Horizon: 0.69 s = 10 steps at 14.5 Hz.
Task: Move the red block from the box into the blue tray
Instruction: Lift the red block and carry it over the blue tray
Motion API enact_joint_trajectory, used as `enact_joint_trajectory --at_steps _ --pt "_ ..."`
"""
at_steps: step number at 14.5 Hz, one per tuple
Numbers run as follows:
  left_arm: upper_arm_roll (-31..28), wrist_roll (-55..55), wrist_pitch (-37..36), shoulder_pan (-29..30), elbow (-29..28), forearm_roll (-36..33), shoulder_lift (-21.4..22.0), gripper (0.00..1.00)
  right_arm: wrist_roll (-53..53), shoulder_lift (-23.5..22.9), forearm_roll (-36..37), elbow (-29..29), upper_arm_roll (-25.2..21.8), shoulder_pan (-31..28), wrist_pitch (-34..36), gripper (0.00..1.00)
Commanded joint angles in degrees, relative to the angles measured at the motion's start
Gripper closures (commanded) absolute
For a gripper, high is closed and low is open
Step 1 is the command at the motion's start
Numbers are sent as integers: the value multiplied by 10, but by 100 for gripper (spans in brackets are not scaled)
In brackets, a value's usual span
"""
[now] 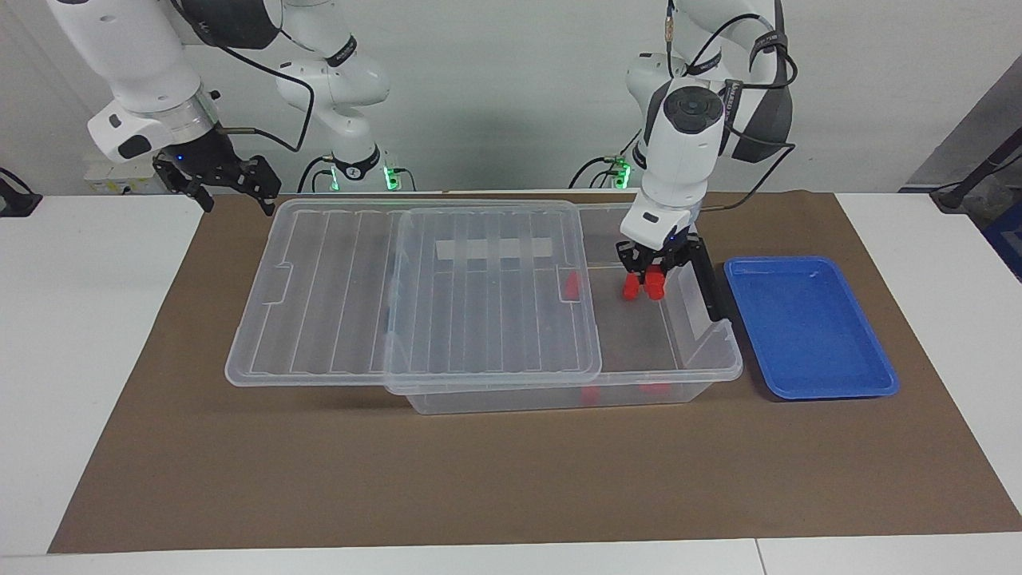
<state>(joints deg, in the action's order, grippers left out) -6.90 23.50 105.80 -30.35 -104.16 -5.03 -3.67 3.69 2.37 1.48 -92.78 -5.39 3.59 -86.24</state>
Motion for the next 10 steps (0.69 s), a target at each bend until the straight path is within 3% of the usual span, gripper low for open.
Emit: enact_joint_trajectory --at_steps 1,4,10 --pt "-2 -69 -51 29 20 -4 25 100 3 -3 1 5 -1 -1 5 0" --pt "-2 -190 -72 102 19 -2 50 100 3 -3 4 5 -1 -1 3 0" --pt "-2 -401 -64 243 15 -2 53 100 2 1 5 -3 -3 -3 -1 0"
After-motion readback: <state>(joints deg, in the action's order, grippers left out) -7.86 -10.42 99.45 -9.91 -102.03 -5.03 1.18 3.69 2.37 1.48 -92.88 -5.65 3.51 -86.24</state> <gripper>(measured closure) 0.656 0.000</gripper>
